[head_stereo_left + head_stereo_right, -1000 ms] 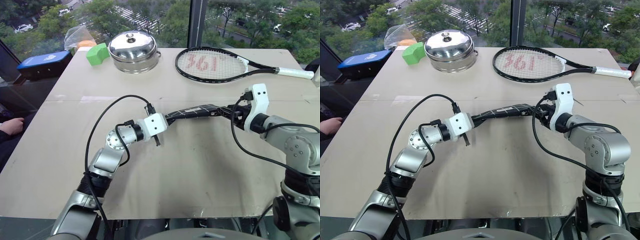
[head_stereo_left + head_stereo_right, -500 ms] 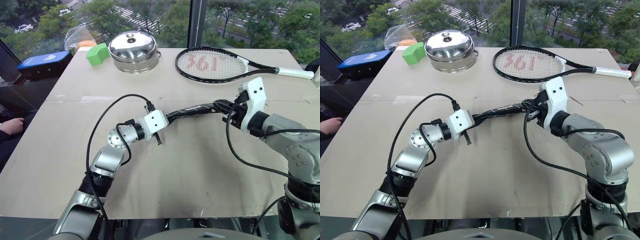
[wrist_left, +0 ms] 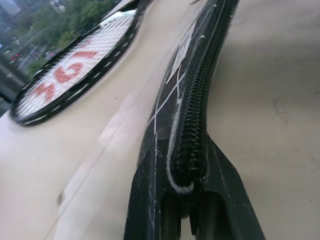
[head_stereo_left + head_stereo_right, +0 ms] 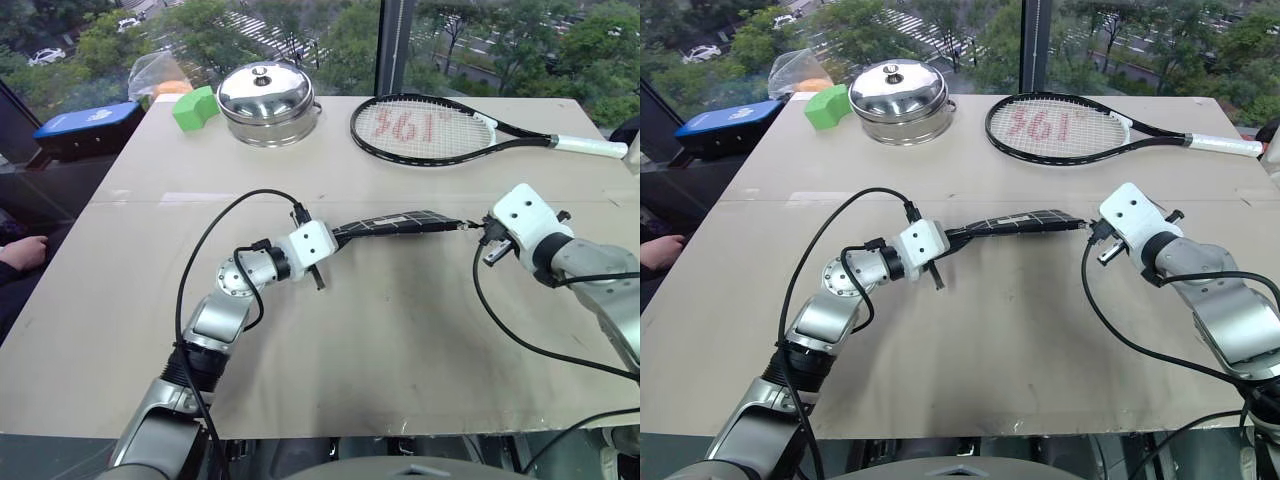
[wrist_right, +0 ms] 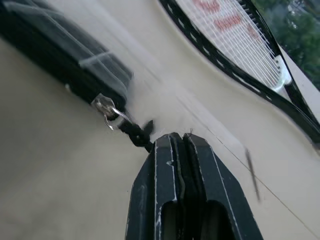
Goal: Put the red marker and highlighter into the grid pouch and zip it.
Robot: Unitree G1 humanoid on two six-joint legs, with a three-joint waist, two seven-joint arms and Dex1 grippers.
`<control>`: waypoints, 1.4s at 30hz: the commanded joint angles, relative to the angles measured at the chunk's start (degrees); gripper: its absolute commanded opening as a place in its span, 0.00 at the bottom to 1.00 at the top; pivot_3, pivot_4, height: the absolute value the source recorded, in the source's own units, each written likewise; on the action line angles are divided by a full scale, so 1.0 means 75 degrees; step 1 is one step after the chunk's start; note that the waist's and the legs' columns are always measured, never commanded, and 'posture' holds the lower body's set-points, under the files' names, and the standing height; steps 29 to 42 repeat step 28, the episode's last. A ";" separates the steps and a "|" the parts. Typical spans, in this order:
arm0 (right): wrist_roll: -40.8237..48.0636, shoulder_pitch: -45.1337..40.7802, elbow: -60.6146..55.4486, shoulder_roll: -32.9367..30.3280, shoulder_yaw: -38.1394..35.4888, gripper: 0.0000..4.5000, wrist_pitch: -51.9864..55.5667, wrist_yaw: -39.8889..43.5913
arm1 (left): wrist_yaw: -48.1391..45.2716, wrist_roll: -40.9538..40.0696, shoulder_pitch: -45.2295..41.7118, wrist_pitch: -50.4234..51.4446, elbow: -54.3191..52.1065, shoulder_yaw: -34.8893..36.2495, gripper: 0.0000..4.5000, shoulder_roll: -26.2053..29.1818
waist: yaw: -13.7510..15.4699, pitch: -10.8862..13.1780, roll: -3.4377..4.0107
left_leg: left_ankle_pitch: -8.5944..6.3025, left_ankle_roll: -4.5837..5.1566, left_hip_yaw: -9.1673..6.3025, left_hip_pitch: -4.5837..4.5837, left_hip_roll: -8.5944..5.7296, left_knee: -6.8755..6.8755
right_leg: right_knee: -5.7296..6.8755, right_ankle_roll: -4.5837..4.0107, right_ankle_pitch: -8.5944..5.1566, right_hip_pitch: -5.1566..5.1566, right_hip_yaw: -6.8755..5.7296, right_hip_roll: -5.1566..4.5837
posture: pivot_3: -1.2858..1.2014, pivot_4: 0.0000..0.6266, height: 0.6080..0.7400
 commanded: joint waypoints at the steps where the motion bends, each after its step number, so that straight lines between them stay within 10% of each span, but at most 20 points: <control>1: -0.0481 -0.0006 0.0648 -0.0156 -0.0573 0.00 -0.0593 0.0041 | 0.0107 -0.0017 -0.0100 -0.0176 0.0017 0.0253 0.00 0.0116 | -0.0010 0.0000 -0.0001 | 0.0000 0.0000 0.0000 0.0001 0.0000 -0.0001 | 0.0000 0.0000 0.0000 0.0000 0.0001 0.0000 | 0.52 0.24 1.00; 9: 0.1400 -0.0606 0.1489 0.1465 -0.2663 0.12 -0.0539 0.0393 | -0.0316 -0.0146 0.0024 -0.0214 -0.0011 0.0112 0.00 0.0280 | 0.0051 0.0008 -0.0012 | 0.0001 -0.0002 0.0012 0.0002 0.0005 0.0007 | 0.0000 -0.0001 0.0001 0.0001 0.0010 0.0003 | 0.52 0.24 1.00; 16: 0.1871 0.0779 0.0680 0.1073 -0.2956 0.83 -0.1165 0.1898 | -0.1378 -0.1758 0.1002 0.1226 -0.1242 0.0826 0.75 0.1021 | 0.0004 0.0007 -0.0012 | 0.0000 0.0000 0.0010 0.0001 0.0011 -0.0006 | -0.0016 0.0000 0.0000 0.0001 0.0006 0.0003 | 0.52 0.24 1.00; 18: 0.2328 0.1511 0.0198 0.1013 -0.3408 0.96 -0.1407 0.2592 | -0.1957 -0.3203 0.1770 0.2481 -0.2197 0.1408 0.79 0.1525 | -0.0018 0.0014 -0.0011 | -0.0001 0.0001 0.0018 0.0000 0.0012 -0.0004 | -0.0008 0.0000 0.0000 -0.0005 0.0014 0.0003 | 0.52 0.24 1.00; 28: 0.2525 0.5202 -0.0928 0.0998 -0.5684 0.96 -0.2790 0.4420 | -0.2828 -0.4959 0.4968 0.4171 -0.3518 0.4183 0.79 0.3232 | 0.0083 0.0015 -0.0011 | -0.0022 0.0027 0.0016 0.0040 0.0024 0.0000 | -0.0025 -0.0002 -0.0042 0.0018 0.0022 -0.0006 | 0.52 0.24 1.00; 42: 0.2525 0.5202 -0.0928 0.0998 -0.5684 0.96 -0.2790 0.4420 | -0.2828 -0.4959 0.4968 0.4171 -0.3518 0.4183 0.79 0.3232 | 0.0083 0.0015 -0.0011 | -0.0022 0.0027 0.0016 0.0040 0.0024 0.0000 | -0.0025 -0.0002 -0.0042 0.0018 0.0022 -0.0006 | 0.52 0.24 1.00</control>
